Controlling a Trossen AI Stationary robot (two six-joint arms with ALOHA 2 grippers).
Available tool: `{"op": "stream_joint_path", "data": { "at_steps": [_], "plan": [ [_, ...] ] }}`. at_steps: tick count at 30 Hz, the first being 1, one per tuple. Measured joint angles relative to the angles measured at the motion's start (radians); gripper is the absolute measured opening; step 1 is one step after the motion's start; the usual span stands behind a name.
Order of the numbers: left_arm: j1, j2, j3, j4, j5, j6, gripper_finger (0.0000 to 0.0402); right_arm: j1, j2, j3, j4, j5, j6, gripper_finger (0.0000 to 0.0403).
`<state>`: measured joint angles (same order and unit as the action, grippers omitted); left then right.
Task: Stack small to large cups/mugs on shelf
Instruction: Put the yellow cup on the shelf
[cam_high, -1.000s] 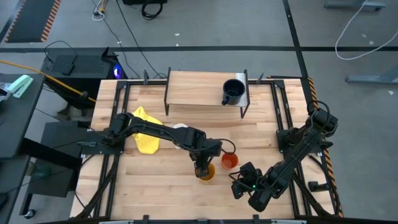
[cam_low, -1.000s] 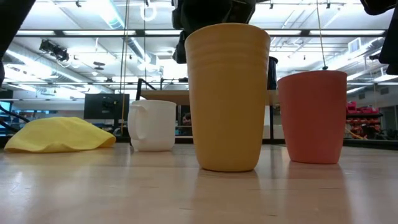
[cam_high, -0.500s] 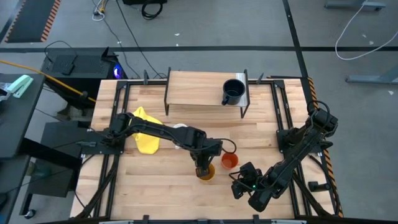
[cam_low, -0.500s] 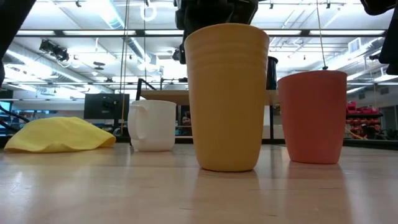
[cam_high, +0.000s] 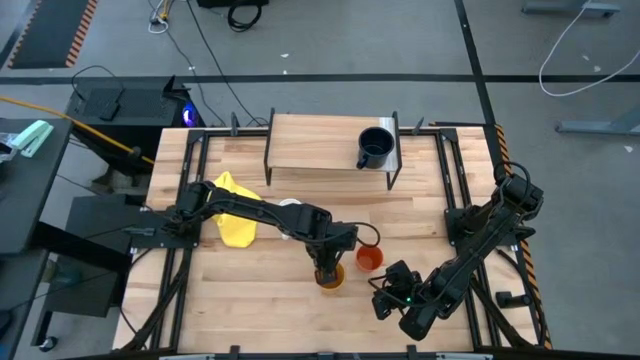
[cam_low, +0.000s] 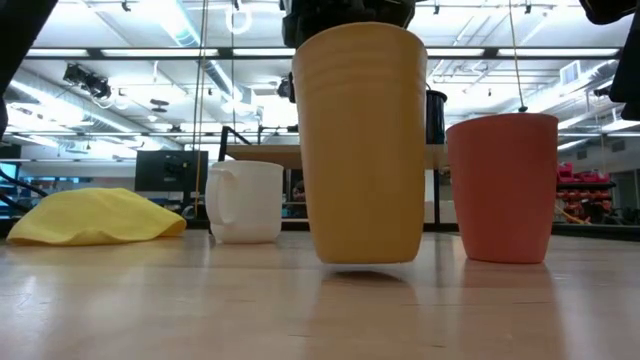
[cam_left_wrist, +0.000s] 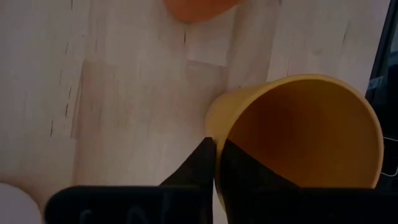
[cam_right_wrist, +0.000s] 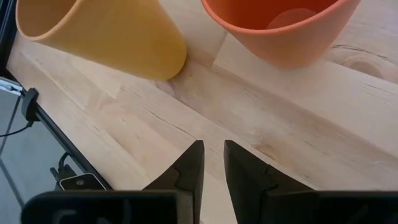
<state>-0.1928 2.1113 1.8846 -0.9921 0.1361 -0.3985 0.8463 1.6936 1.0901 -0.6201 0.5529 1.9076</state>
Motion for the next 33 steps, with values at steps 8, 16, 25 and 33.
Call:
{"op": "stream_joint_path", "data": {
  "at_steps": [8, 16, 25, 33],
  "plan": [
    [-0.002, 0.0, 0.0, 0.0, 0.0, 0.002, 0.0012, 0.0, 0.0, 0.0, -0.002, 0.0, -0.005, 0.0071],
    [-0.003, -0.011, 0.006, -0.018, -0.025, 0.021, 0.001, 0.0, 0.0, 0.0, -0.003, 0.0, -0.015, 0.0071],
    [-0.007, -0.013, 0.217, -0.243, -0.115, 0.098, 0.001, -0.009, 0.0, 0.0, -0.003, 0.0, -0.026, 0.0071],
    [0.047, -0.013, 0.462, -0.514, -0.181, 0.132, 0.001, -0.008, 0.0, 0.0, 0.006, 0.0, -0.026, 0.0071]
  ]
}}
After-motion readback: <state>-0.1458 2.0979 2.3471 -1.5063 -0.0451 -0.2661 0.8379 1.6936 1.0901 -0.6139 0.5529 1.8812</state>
